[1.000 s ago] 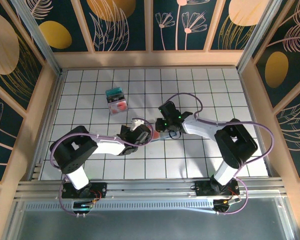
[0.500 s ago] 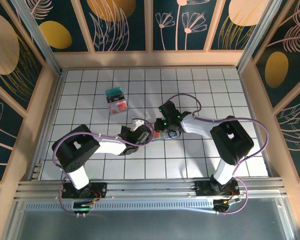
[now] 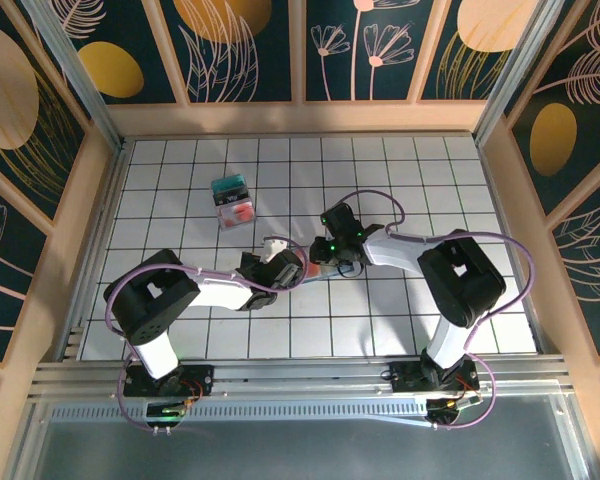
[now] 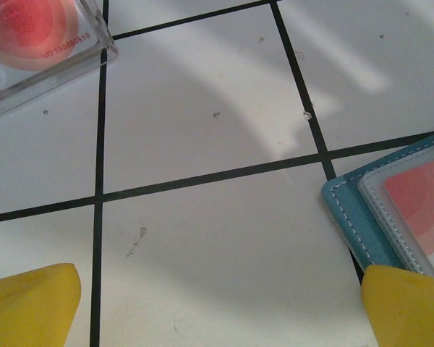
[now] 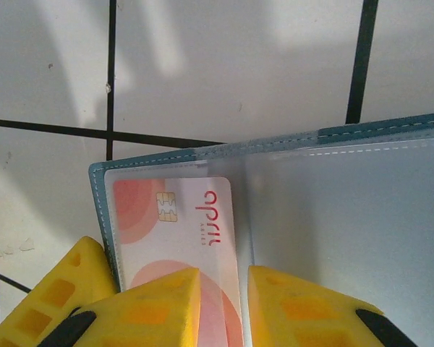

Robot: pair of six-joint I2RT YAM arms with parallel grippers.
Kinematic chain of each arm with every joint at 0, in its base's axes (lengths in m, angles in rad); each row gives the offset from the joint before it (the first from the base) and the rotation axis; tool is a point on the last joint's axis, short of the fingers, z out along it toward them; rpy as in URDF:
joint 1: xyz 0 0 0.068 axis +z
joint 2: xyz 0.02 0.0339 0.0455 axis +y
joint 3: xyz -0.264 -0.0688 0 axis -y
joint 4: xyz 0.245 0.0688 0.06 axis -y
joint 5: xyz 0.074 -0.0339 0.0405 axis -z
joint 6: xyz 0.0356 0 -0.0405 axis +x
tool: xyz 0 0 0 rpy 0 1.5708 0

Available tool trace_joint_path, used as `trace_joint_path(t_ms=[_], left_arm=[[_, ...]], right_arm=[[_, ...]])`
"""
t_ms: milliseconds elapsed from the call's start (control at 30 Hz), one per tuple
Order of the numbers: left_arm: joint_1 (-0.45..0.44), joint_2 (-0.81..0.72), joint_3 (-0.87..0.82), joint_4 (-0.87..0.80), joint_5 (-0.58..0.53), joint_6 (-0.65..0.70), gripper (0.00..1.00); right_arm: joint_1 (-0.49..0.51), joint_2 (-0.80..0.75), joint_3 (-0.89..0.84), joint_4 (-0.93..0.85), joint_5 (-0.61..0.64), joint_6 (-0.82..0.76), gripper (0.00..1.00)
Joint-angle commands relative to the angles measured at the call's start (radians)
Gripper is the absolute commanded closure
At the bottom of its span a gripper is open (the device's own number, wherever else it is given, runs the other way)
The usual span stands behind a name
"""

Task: Take the credit cards out of the card holder

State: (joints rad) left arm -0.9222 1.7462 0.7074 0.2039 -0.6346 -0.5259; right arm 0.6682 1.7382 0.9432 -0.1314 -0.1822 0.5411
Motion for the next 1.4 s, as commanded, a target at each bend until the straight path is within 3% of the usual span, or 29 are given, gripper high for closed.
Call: trace_joint_path(t_ms=[0, 533, 900, 1367], left_arm=[[-0.002, 0.014, 0.012, -0.033, -0.022, -0.017, 0.01], [-0.003, 0.049, 0.054, -0.041, -0.045, -0.013, 0.01], [-0.002, 0.053, 0.063, -0.060, -0.051, 0.007, 0.01], [-0.002, 0.048, 0.057, -0.084, -0.056, -0.002, 0.01]], right_arm=[[-0.002, 0.023, -0.008, 0.014, -0.008, 0.000, 0.76], [-0.003, 0.090, -0.011, 0.037, -0.072, -0.004, 0.73], [-0.028, 0.023, -0.069, 0.174, -0.230, 0.050, 0.74], [-0.063, -0.060, -0.140, 0.276, -0.331, 0.083, 0.75]])
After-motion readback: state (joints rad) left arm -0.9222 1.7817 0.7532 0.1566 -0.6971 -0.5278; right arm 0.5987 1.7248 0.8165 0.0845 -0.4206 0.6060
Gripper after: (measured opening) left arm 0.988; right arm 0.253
